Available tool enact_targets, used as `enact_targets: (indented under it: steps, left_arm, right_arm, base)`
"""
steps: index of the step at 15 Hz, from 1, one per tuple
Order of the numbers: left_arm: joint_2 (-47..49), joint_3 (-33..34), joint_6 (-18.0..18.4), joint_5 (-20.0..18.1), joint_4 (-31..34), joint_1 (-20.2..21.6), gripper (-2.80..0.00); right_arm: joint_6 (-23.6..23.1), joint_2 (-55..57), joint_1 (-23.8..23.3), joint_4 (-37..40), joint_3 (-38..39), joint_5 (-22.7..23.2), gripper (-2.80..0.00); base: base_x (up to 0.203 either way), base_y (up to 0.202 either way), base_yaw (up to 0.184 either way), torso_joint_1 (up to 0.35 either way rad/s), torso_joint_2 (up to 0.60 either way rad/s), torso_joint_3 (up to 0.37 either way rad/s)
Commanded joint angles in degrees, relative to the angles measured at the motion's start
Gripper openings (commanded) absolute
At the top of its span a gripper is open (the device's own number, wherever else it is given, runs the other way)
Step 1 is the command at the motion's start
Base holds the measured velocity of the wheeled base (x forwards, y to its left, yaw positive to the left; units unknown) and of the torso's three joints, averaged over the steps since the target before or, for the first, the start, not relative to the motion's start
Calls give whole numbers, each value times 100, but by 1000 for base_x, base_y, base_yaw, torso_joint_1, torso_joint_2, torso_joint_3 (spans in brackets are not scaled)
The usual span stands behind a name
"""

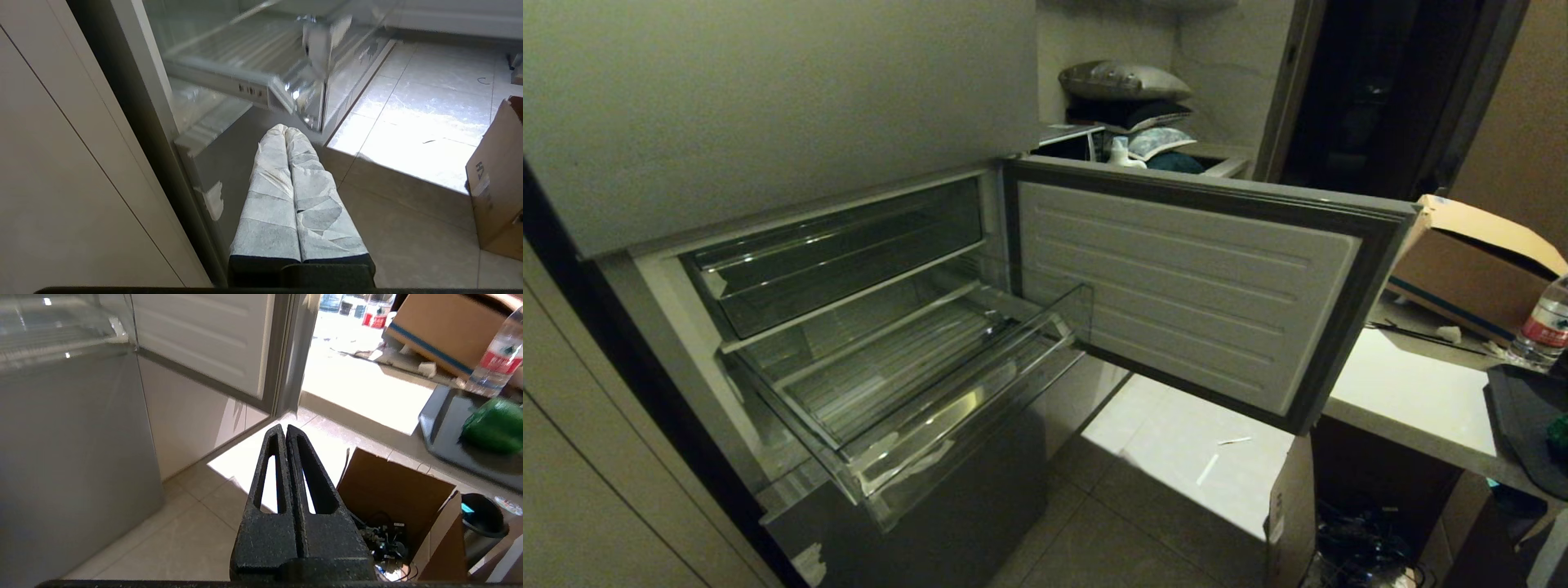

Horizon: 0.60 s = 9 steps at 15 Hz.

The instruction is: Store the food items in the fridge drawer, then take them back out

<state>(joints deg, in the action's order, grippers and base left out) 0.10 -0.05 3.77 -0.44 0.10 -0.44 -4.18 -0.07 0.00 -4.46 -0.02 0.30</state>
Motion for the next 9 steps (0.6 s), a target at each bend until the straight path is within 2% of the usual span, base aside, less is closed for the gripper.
enact_targets:
  steps: [1, 9]
  left_arm:
    - [8, 4, 1, 0, -1, 0, -280]
    - [8, 2, 1, 0, -1, 0, -280]
  right_arm:
    - [64, 5, 0, -2, 178, -4, -280]
    - [139, -1, 0, -11, 178, -13, -280]
  base:
    - [0, 0, 0, 217, -481, -278]
    - [0, 0, 0, 168, -367, -201]
